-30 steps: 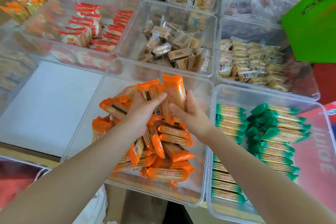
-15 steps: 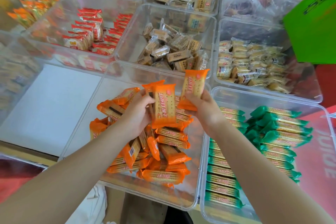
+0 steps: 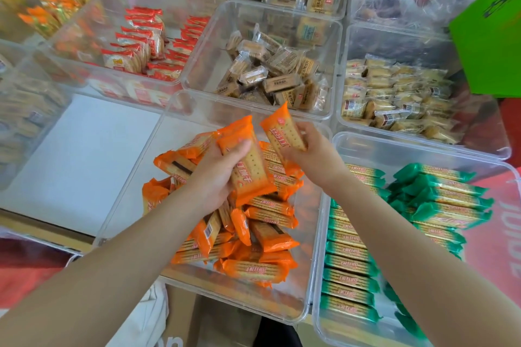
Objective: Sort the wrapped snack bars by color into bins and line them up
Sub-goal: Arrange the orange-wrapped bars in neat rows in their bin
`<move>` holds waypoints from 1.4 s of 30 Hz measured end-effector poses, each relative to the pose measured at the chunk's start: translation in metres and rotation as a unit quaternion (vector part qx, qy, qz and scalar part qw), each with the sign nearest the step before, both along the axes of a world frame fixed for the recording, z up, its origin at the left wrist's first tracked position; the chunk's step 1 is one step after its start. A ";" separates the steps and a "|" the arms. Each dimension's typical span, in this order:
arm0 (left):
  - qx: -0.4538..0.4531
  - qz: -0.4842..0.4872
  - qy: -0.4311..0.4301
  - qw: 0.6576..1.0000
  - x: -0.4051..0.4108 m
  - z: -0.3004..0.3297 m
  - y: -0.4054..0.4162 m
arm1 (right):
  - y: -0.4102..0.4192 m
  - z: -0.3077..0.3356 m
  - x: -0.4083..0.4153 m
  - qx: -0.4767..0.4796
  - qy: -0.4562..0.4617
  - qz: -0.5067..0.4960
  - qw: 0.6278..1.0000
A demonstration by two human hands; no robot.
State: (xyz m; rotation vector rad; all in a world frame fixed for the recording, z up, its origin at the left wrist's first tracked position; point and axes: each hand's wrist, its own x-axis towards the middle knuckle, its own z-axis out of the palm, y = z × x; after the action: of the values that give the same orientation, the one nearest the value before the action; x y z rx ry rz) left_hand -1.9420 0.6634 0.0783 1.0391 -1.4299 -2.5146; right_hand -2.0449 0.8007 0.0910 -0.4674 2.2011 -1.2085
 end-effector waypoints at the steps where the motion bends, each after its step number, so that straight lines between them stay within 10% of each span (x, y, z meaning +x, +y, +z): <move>1: 0.014 0.013 0.008 1.000 -0.002 0.002 -0.002 | 0.000 0.002 -0.003 0.009 0.031 0.018 0.999; 9: 0.089 0.017 0.080 0.993 -0.026 -0.001 0.011 | -0.010 0.004 -0.008 -0.048 -0.116 0.083 0.989; 12: 0.078 0.028 0.085 0.993 -0.035 -0.010 0.014 | -0.011 0.005 -0.018 0.070 0.021 0.186 0.980; 17: -0.194 -0.113 0.012 0.974 -0.040 -0.015 -0.006 | -0.017 0.005 -0.030 0.239 0.271 0.224 0.905; 21: -0.549 -0.215 -0.026 0.807 -0.034 -0.017 -0.031 | -0.018 -0.010 -0.016 0.326 0.365 0.235 0.840; 24: -0.680 -0.333 0.034 0.652 -0.032 -0.017 -0.036 | -0.017 -0.019 -0.008 0.330 0.377 0.214 0.838; 26: -0.699 -0.378 0.012 0.606 -0.036 -0.020 -0.039 | -0.017 -0.018 -0.006 0.323 0.354 0.205 0.853; 30: -0.711 -0.393 -0.007 0.583 -0.046 -0.030 -0.038 | -0.010 -0.015 -0.002 0.350 0.366 0.211 0.836; 37: -0.664 -0.343 -0.005 0.665 -0.046 -0.035 -0.033 | -0.004 -0.014 0.012 0.389 0.385 0.192 0.815; 42: -0.685 -0.325 0.020 0.652 -0.041 -0.037 -0.032 | -0.022 -0.024 0.016 0.409 0.427 0.168 0.789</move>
State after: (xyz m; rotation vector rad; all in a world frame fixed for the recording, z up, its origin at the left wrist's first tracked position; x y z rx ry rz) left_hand -1.9828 0.6313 0.0411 0.0936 -3.0612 -0.7310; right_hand -2.0291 0.7786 0.0668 -1.0882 2.8777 0.3217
